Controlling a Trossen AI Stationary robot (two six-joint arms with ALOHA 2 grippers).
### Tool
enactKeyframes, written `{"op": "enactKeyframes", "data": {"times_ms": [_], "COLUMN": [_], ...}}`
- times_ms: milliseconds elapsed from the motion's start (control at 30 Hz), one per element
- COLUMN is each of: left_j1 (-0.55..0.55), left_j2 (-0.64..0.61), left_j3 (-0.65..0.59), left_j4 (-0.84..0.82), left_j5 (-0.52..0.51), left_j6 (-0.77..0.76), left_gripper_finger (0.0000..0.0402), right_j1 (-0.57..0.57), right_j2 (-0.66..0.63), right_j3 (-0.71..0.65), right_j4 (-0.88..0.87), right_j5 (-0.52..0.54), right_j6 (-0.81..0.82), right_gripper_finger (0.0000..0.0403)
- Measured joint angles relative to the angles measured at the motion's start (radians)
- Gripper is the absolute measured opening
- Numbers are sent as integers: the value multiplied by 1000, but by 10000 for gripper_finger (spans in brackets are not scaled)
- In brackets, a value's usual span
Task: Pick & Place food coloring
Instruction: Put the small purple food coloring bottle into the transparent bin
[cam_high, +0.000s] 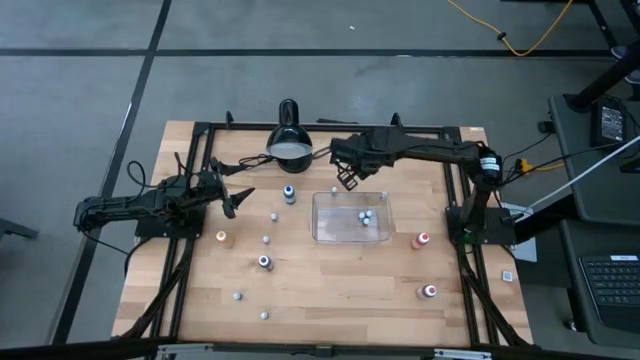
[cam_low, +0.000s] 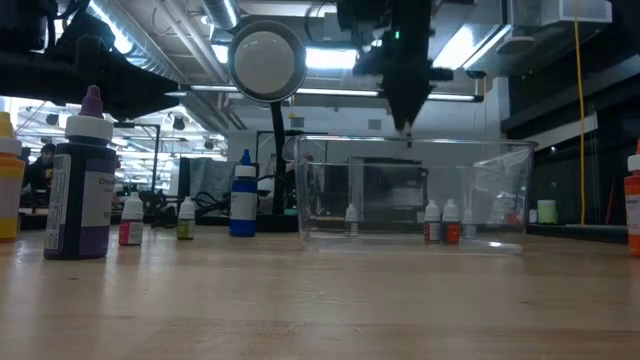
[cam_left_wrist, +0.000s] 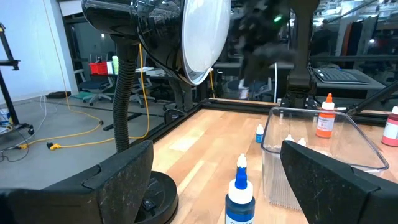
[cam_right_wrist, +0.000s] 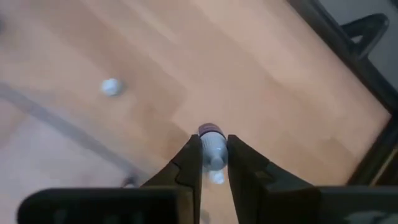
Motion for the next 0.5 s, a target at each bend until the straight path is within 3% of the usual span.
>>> {"op": "enactKeyframes", "data": {"times_ms": [267,500], "left_j1": [0,0], "left_j2": [0,0], "left_j3": [0,0], "left_j4": [0,0], "left_j5": [0,0], "left_j6": [0,0], "left_gripper_finger": [347,347], "right_j1": [175,318], "right_j2": [-92,-106], "right_j3": [-64,-164], "right_j4": [15,52], "right_j5": [-2,7], "right_j6": [186,350], "right_gripper_finger": [72,59]}}
